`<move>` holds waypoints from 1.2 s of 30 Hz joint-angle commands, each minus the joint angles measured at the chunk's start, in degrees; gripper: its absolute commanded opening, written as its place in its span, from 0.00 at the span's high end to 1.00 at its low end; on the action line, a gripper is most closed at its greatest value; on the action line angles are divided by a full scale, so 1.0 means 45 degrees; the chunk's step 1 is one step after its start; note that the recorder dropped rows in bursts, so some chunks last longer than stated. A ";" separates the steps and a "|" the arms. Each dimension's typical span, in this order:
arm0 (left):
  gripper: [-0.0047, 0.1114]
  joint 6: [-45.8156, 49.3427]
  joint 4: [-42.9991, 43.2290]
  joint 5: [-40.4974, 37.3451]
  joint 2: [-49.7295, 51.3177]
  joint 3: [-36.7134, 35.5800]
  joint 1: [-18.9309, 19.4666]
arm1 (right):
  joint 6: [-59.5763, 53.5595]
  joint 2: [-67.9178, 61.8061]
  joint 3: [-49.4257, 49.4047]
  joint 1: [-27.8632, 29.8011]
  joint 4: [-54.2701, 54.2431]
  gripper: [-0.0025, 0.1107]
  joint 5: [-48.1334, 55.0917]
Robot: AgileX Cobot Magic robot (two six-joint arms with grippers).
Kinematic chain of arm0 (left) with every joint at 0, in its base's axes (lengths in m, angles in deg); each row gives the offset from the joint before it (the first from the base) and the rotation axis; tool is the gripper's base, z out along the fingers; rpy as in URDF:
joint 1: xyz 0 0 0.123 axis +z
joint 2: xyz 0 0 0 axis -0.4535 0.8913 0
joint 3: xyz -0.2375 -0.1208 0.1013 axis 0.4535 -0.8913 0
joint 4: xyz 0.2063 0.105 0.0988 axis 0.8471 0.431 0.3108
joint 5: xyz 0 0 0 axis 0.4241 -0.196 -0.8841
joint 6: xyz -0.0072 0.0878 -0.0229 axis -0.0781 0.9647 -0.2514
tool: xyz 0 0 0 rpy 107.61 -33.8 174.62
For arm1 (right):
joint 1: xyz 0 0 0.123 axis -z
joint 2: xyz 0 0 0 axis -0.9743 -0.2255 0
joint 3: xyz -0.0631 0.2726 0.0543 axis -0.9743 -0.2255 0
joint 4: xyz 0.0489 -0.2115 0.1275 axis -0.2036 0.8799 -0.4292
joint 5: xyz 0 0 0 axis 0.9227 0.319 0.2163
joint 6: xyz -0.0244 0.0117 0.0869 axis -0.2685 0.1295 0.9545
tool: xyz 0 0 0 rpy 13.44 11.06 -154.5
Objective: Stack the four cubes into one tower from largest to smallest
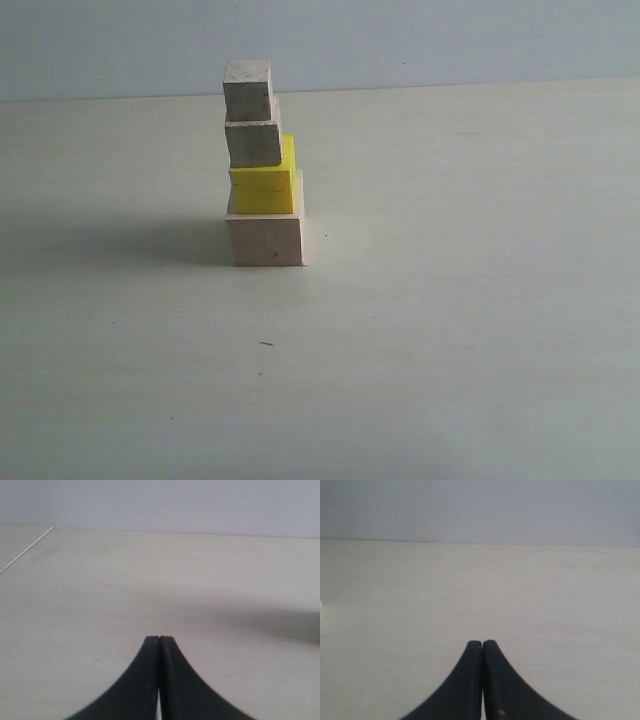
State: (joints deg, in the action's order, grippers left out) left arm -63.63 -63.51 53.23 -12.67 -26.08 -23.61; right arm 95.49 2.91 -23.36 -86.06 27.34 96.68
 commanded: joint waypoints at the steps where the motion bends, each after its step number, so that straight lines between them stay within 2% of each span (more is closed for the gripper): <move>1: 0.96 -0.0049 -0.0160 0.0142 -0.0080 -0.0013 0.0021 | 0.0058 0.0061 -0.0055 0.0052 0.0151 0.98 -0.0521; 7: 0.96 -0.0049 -0.0160 0.0142 -0.0080 -0.0013 0.0021 | -0.0097 0.0061 -0.0055 0.0052 -0.0441 0.98 -0.0608; 15: 0.96 -0.0049 -0.0160 0.0142 -0.0080 -0.0013 0.0021 | -0.1751 0.0061 -0.0055 0.0052 -0.1858 0.98 -0.0585; 28: 0.96 -0.0049 -0.0160 0.0142 -0.0080 -0.0013 0.0021 | -0.1724 0.0061 -0.0055 0.0077 -0.1912 0.98 -0.0328; 36: 0.96 -0.0049 -0.0160 0.0142 -0.0080 -0.0013 0.0021 | -0.1415 0.0061 -0.0055 0.1538 -0.1937 0.98 -0.0297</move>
State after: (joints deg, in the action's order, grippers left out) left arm -63.63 -63.51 53.23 -12.67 -26.08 -23.61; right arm 88.54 2.91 -23.36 -80.57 18.62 95.56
